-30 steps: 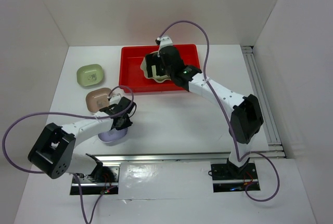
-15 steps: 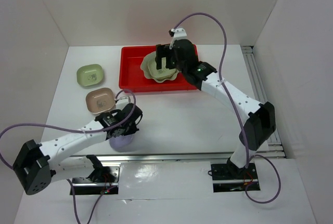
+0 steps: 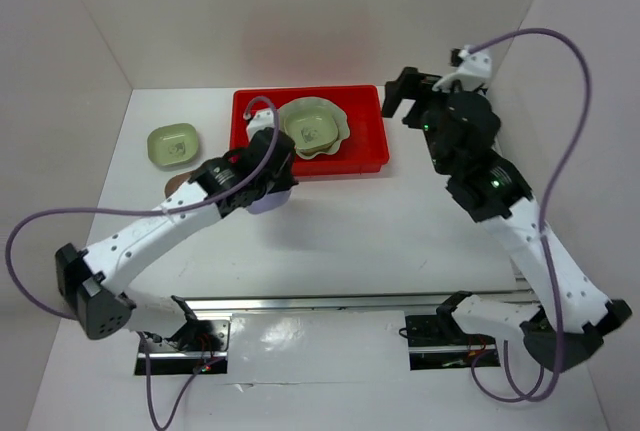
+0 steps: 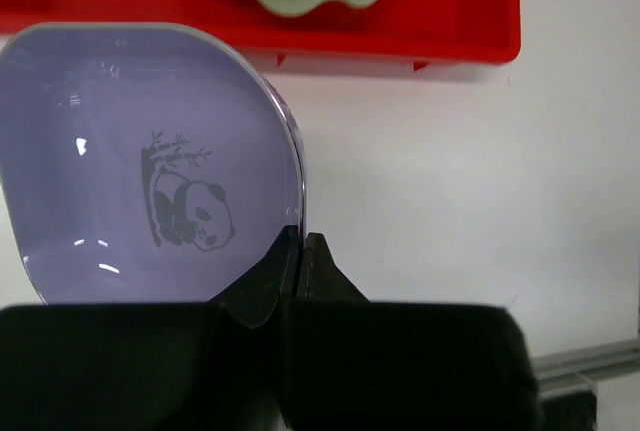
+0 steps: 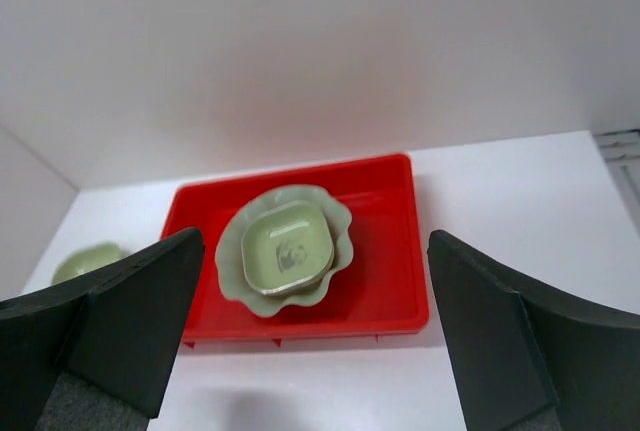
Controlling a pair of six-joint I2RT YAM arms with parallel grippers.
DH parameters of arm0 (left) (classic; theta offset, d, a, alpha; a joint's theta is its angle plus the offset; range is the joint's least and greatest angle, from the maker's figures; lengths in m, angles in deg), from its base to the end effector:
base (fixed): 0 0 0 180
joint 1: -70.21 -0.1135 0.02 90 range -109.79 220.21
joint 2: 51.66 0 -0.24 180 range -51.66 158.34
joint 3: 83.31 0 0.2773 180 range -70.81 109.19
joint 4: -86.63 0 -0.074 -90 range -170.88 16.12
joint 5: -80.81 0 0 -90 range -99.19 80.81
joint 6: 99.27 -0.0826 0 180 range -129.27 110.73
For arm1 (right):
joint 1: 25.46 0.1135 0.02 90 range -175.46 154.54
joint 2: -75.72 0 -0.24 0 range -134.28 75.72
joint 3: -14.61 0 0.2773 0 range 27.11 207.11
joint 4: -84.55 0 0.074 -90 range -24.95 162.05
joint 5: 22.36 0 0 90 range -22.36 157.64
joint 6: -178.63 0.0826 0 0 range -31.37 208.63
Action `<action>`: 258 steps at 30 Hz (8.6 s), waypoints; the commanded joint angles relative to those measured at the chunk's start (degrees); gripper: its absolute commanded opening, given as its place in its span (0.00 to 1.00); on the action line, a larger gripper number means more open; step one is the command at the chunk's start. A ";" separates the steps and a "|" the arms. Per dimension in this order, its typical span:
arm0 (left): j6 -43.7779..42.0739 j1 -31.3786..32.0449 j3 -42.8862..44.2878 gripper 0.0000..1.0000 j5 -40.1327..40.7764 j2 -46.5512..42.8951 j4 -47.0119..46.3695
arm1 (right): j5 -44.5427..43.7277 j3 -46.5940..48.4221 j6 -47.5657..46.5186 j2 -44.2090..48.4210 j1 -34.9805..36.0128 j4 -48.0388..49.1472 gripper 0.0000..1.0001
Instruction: Place the plates into the plastic bin on the countertop
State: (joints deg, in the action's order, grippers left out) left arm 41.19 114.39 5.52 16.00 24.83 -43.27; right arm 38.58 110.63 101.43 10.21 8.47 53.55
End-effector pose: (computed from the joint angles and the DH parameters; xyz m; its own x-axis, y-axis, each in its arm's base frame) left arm 0.2772 -0.2204 0.3150 -0.5798 -0.4096 -0.7043 -0.0908 0.8915 -0.4438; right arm 0.2760 0.1373 0.4714 -0.0257 0.2161 -0.9760 -0.0812 0.9727 0.2175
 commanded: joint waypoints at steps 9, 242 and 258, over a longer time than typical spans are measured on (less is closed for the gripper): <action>-17.93 -11.22 45.97 0.00 -11.12 36.86 -6.58 | -3.12 1.38 0.12 9.52 -0.10 -5.93 1.00; 0.34 -24.58 57.17 0.00 -39.79 50.95 -10.71 | 7.17 -19.81 2.32 18.14 -1.76 4.79 1.00; -1.41 -23.53 57.79 0.61 -36.27 53.24 -12.29 | 8.40 -19.28 1.79 17.62 -1.76 4.26 1.00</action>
State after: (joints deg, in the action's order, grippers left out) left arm 40.25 90.87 61.21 -22.14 78.05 -52.60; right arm 47.06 89.23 103.96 27.54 6.90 58.66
